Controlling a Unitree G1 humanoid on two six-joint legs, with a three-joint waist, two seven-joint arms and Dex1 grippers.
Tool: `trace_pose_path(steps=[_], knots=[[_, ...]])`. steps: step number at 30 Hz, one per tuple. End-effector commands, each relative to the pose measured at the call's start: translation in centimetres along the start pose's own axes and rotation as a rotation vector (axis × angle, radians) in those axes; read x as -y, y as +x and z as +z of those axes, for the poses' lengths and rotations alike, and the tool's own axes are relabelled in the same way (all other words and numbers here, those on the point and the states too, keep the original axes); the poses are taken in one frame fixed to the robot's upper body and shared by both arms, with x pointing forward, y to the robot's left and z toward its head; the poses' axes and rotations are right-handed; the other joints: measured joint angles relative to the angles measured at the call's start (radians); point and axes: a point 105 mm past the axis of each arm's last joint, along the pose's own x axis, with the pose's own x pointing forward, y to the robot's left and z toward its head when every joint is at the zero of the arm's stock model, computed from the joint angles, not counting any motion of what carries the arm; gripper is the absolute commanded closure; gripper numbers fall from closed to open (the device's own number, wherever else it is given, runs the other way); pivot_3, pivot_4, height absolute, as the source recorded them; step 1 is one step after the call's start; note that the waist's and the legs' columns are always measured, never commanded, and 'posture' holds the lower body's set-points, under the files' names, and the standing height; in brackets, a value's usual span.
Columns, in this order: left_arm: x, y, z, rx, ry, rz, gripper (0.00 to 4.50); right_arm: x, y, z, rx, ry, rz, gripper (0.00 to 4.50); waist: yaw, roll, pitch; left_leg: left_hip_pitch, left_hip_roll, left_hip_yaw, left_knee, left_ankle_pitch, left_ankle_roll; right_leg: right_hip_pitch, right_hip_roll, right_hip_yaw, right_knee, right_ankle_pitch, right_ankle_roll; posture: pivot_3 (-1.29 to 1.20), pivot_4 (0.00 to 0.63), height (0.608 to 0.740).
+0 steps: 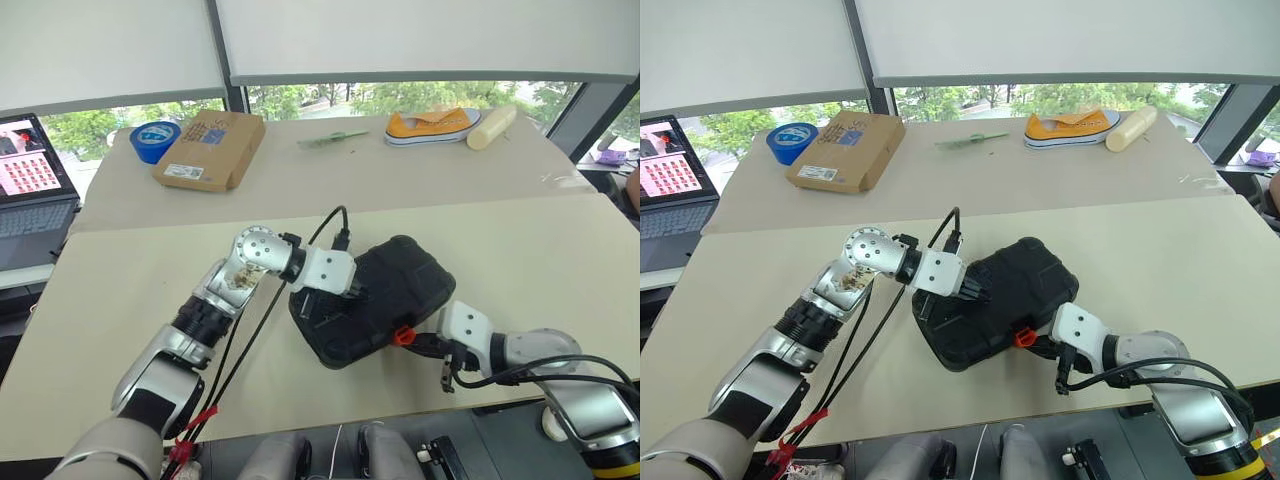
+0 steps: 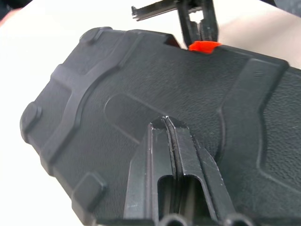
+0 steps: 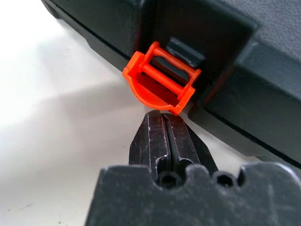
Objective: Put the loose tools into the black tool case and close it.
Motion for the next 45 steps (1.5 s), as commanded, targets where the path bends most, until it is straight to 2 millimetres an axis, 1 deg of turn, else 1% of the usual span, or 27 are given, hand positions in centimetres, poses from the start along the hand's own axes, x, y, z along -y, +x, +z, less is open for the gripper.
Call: trace_pose_path(steps=[1,4,9,15,23,26,28,31,32,33,34,35,36,37,39,40,42,43,44,45], knots=[[1.9,1.1,-1.8,-0.062,-0.016,-0.077,4.42,1.2,-0.9,3.1,0.108,-0.045,-0.07,4.5,0.001,0.0,0.0,0.001,0.0,0.0,0.0,0.0,0.0,0.001,0.0,0.0,0.0,0.0,0.0,0.0,0.15,0.735],[2.0,1.2,-1.8,-0.058,-0.015,-0.079,4.42,2.3,-1.5,3.8,0.14,-0.022,-0.123,4.5,0.001,0.0,0.0,0.002,0.0,0.0,0.0,0.0,0.0,0.002,0.0,0.0,0.0,0.0,0.0,0.0,0.15,0.735],[2.1,1.4,-2.0,-0.061,-0.012,-0.083,4.42,2.8,-2.3,4.8,0.165,0.014,-0.125,4.5,0.0,0.0,0.0,0.001,0.0,0.0,0.0,0.0,0.0,0.001,0.0,0.0,0.0,0.001,-0.001,0.0,0.15,0.735],[2.1,1.6,-2.3,-0.067,-0.009,-0.081,4.42,2.7,-2.3,4.8,0.154,0.012,-0.116,4.5,0.0,0.0,0.0,0.002,0.0,0.0,0.0,0.0,0.0,0.002,0.0,0.0,0.0,0.001,-0.001,0.0,0.15,0.735],[2.1,1.6,-2.4,-0.068,-0.016,-0.081,4.42,3.3,-2.0,5.0,0.16,0.007,-0.126,4.5,-0.001,0.0,0.0,0.011,0.0,0.0,-0.001,-0.002,0.003,0.011,0.0,0.0,-0.002,0.001,-0.001,0.0,0.15,0.735],[2.1,1.6,-2.5,-0.068,-0.029,-0.079,4.42,3.4,-1.8,5.0,0.156,0.005,-0.123,4.5,-0.001,0.0,-0.001,0.011,0.001,0.0,-0.002,-0.002,0.003,0.012,0.0,0.0,-0.002,0.001,-0.001,0.0,0.15,0.735],[2.0,1.4,-2.7,-0.074,-0.044,-0.066,4.42,3.3,-1.9,4.9,0.141,-0.009,-0.111,4.5,-0.001,0.0,-0.001,0.012,0.001,0.0,-0.002,-0.002,0.003,0.012,0.0,0.0,-0.002,0.001,-0.001,0.0,0.15,0.735],[1.7,0.2,-3.1,-0.08,-0.11,-0.031,4.42,3.1,-2.7,4.6,0.119,-0.009,-0.088,4.5,-0.001,0.0,-0.001,0.012,0.001,0.0,-0.002,-0.002,0.003,0.012,0.0,0.0,-0.002,0.001,-0.001,0.0,0.15,0.735],[1.6,-0.5,-3.2,-0.075,-0.148,-0.008,4.19,3.1,-3.2,4.5,0.112,0.001,-0.079,4.21,-0.001,0.0,-0.001,0.012,0.001,0.0,-0.002,-0.003,0.003,0.011,0.0,0.0,-0.002,0.001,-0.001,0.0,0.15,0.735],[1.3,-1.6,-3.3,-0.063,-0.218,0.027,3.91,3.0,-3.9,4.5,0.107,0.004,-0.059,3.91,-0.001,0.0,-0.001,0.012,0.001,0.0,-0.002,-0.003,0.003,0.011,0.0,0.0,-0.002,0.001,-0.001,0.0,0.15,0.735],[1.1,-3.3,-3.4,-0.048,-0.307,0.072,3.71,3.0,-4.9,4.7,0.107,0.008,-0.034,3.68,-0.003,0.0,-0.001,0.011,0.001,0.0,-0.002,-0.003,0.003,0.011,0.0,0.0,-0.002,0.001,-0.001,0.0,0.15,0.735],[1.1,-5.0,-3.5,-0.035,-0.381,0.109,3.25,3.0,-5.8,4.9,0.109,0.016,-0.014,3.26,-0.006,0.0,-0.001,0.011,0.001,0.0,-0.003,-0.003,0.003,0.01,0.001,0.0,-0.002,0.001,0.0,0.0,0.15,0.735],[1.4,-6.6,-3.6,-0.028,-0.446,0.142,2.98,3.0,-6.7,5.2,0.115,0.024,0.002,2.99,-0.014,0.0,-0.001,0.011,0.001,0.0,-0.004,-0.004,0.003,0.009,0.001,0.0,-0.002,0.001,0.0,0.0,0.15,0.735],[1.7,-7.9,-3.5,-0.024,-0.494,0.167,2.64,3.1,-7.5,5.4,0.123,0.038,0.014,2.6,-0.018,0.0,-0.001,0.011,0.002,0.0,-0.006,-0.004,0.002,0.007,0.001,0.0,-0.002,0.001,0.0,0.0,0.15,0.735],[2.7,-11.0,-3.2,-0.012,-0.599,0.214,1.95,3.5,-9.2,5.8,0.14,0.068,0.035,1.92,-0.029,0.0,-0.001,0.011,0.002,0.0,-0.01,-0.004,0.001,0.005,0.001,0.0,-0.002,0.001,0.0,0.0,0.15,0.735],[3.4,-12.7,-2.9,-0.007,-0.656,0.238,1.68,3.7,-10.1,6.0,0.148,0.088,0.039,1.64,-0.029,0.0,-0.001,0.011,0.003,0.0,-0.012,-0.004,0.001,0.004,0.001,0.001,-0.002,0.001,0.0,0.0,0.15,0.735],[4.9,-15.5,-2.1,-0.01,-0.748,0.272,0.89,4.2,-11.6,6.3,0.16,0.127,0.049,0.88,-0.03,0.0,0.0,0.011,0.003,0.0,-0.015,-0.003,0.0,0.001,0.002,0.001,-0.002,0.0,0.0,0.0,0.15,0.735],[5.6,-16.7,-1.6,-0.016,-0.783,0.284,0.66,4.3,-12.1,6.3,0.165,0.138,0.054,0.67,-0.028,0.0,0.0,0.01,0.003,0.001,-0.016,-0.003,0.0,-0.001,0.001,0.001,-0.002,0.001,-0.001,0.0,0.15,0.735],[6.2,-17.7,-1.2,-0.027,-0.813,0.306,0.19,4.5,-12.7,6.4,0.169,0.148,0.052,0.25,-0.027,0.001,0.001,0.009,0.003,0.001,-0.016,-0.003,0.0,-0.001,0.001,0.0,-0.001,0.0,-0.001,0.0,0.15,0.735],[6.6,-18.5,-0.8,-0.035,-0.836,0.331,0.09,4.8,-13.0,6.4,0.174,0.153,0.045,0.12,-0.026,0.001,0.001,0.007,0.003,0.001,-0.016,-0.003,0.0,-0.003,0.001,0.0,-0.003,0.0,-0.001,0.0,0.15,0.735]])
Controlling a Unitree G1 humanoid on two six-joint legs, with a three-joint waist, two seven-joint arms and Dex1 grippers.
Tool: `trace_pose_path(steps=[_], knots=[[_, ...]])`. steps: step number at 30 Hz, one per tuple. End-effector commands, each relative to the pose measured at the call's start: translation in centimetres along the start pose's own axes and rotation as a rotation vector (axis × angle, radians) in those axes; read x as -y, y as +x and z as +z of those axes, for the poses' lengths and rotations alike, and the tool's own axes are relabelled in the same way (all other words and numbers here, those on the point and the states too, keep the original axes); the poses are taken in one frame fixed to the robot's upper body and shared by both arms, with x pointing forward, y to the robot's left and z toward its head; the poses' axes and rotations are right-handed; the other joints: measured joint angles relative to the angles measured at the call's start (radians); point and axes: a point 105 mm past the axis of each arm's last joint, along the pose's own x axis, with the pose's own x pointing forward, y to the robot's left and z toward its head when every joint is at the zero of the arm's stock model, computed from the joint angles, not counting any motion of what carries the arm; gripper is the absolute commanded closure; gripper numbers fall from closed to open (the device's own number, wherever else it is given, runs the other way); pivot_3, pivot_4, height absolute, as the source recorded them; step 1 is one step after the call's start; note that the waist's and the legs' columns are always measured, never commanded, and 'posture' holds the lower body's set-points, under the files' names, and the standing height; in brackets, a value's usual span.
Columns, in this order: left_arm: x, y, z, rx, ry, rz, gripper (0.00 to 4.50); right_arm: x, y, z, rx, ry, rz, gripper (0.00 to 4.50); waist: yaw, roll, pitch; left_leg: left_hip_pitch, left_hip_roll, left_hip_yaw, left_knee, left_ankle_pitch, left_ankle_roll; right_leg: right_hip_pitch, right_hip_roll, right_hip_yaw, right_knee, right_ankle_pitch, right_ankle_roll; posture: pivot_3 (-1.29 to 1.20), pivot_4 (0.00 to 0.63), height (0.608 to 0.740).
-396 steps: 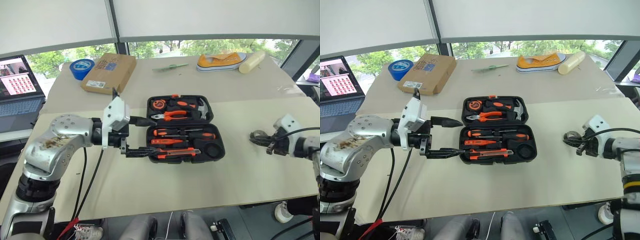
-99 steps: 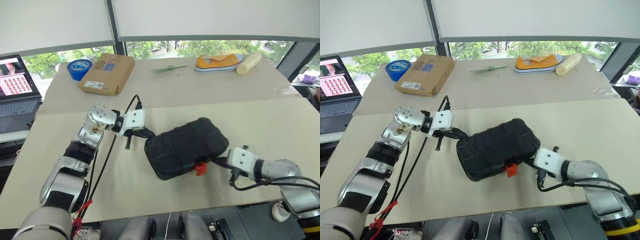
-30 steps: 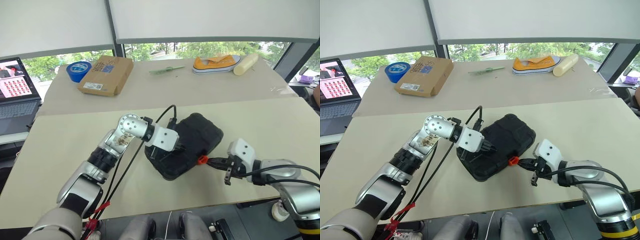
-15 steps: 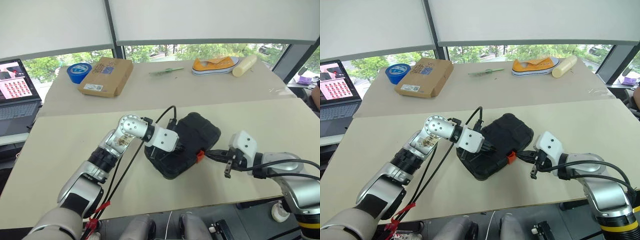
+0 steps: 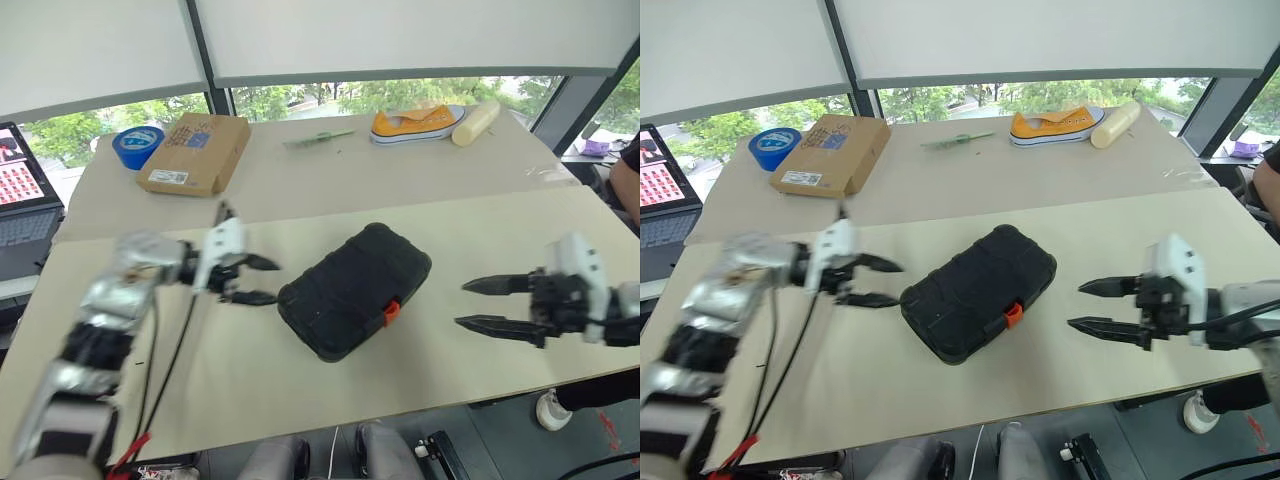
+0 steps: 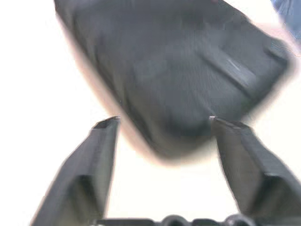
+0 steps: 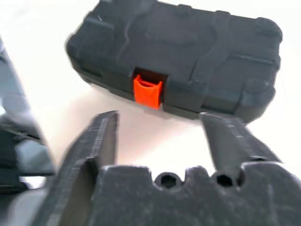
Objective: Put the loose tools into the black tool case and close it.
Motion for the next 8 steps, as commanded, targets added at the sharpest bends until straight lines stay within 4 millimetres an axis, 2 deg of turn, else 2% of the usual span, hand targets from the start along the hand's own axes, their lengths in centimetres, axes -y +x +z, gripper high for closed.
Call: trace_pose_path(steps=[1,4,8], knots=[[1.5,-3.8,1.9,0.054,-0.031,0.068,0.09,0.5,-1.8,1.2,0.052,0.016,-0.002,0.12,0.006,0.0,0.0,-0.001,0.0,0.0,0.0,0.0,0.0,-0.001,0.0,0.0,0.0,0.0,0.0,0.0,0.15,0.735],[2.0,-5.2,1.6,0.072,-0.084,0.135,0.09,1.4,-2.1,0.9,0.059,0.022,-0.036,0.12,0.022,0.002,0.001,-0.001,-0.001,0.0,0.0,0.0,0.0,0.0,-0.002,0.0,-0.003,0.0,0.0,0.0,0.15,0.735],[3.0,-5.3,1.3,0.102,-0.106,0.167,0.09,2.2,-2.0,0.4,0.06,0.036,-0.059,0.12,0.031,0.003,0.002,0.0,-0.001,0.0,0.0,-0.001,-0.002,0.0,-0.003,0.0,-0.004,0.0,0.0,0.0,0.15,0.735]])
